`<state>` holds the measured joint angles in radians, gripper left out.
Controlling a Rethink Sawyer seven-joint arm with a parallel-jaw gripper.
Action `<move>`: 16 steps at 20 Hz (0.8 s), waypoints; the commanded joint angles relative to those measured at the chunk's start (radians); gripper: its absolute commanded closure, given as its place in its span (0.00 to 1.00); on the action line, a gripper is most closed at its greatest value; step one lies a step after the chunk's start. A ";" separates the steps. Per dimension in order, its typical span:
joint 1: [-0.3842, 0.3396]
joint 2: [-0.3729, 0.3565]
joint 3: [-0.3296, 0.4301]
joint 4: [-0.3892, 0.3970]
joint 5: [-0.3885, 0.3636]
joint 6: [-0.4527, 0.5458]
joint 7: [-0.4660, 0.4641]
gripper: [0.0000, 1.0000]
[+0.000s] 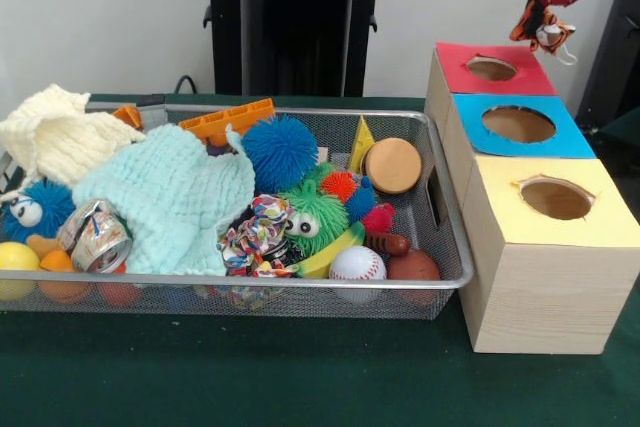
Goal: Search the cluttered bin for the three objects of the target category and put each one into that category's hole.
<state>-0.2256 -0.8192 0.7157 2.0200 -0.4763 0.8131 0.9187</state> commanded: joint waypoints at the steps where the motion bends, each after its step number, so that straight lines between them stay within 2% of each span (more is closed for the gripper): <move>1: 0.042 0.025 -0.183 -0.094 -0.009 0.073 0.303 1.00; 9: 0.148 -0.002 -0.309 -0.166 -0.086 0.002 0.347 1.00; 16: 0.140 -0.033 -0.338 -0.162 -0.052 -0.016 0.271 1.00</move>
<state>-0.0656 -0.8329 0.4888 1.9443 -0.4875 0.8125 0.9341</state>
